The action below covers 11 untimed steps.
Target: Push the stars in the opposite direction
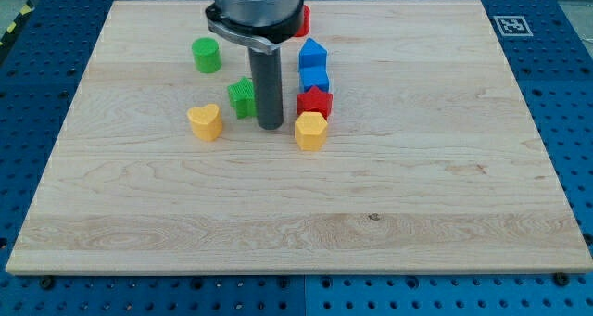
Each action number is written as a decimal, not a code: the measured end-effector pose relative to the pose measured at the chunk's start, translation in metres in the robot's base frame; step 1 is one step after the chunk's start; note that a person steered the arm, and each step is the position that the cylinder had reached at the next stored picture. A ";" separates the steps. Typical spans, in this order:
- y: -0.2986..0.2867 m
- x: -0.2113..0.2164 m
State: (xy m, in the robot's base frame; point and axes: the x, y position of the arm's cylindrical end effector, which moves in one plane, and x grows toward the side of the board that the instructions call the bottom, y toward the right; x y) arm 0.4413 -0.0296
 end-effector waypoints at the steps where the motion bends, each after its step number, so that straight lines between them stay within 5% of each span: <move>1: 0.018 -0.004; 6: -0.057 -0.024; 9: -0.019 0.046; 11: -0.109 0.047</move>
